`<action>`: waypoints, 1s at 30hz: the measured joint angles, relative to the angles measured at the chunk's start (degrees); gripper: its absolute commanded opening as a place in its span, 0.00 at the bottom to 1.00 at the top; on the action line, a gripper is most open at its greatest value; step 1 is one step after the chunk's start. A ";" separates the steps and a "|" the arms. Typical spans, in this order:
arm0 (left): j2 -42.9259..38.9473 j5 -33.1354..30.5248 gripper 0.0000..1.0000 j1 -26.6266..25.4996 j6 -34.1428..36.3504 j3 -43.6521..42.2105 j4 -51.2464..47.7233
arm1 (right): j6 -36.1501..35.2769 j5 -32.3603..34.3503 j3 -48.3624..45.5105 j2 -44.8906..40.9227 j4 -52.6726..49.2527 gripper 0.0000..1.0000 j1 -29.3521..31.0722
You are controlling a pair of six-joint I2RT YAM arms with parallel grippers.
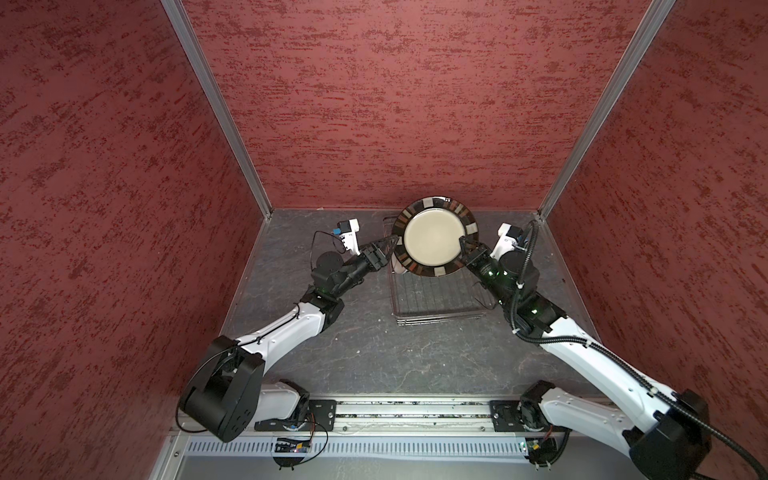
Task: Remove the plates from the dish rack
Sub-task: 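Lift the brown plate out of the rack toward the left gripper, then grasp the brown plate rim with the left gripper beside the right gripper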
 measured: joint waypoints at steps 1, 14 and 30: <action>0.96 0.74 0.68 0.00 -0.98 0.72 -0.02 | 0.66 -0.31 0.00 0.31 0.59 0.01 -0.20; 5.92 4.26 0.44 0.37 -7.39 3.67 -2.69 | 10.16 -8.70 -2.69 8.33 8.37 0.00 -4.68; 6.32 0.24 0.31 0.31 -10.60 4.28 -5.57 | 15.56 -13.55 -2.75 16.33 16.09 0.00 -5.16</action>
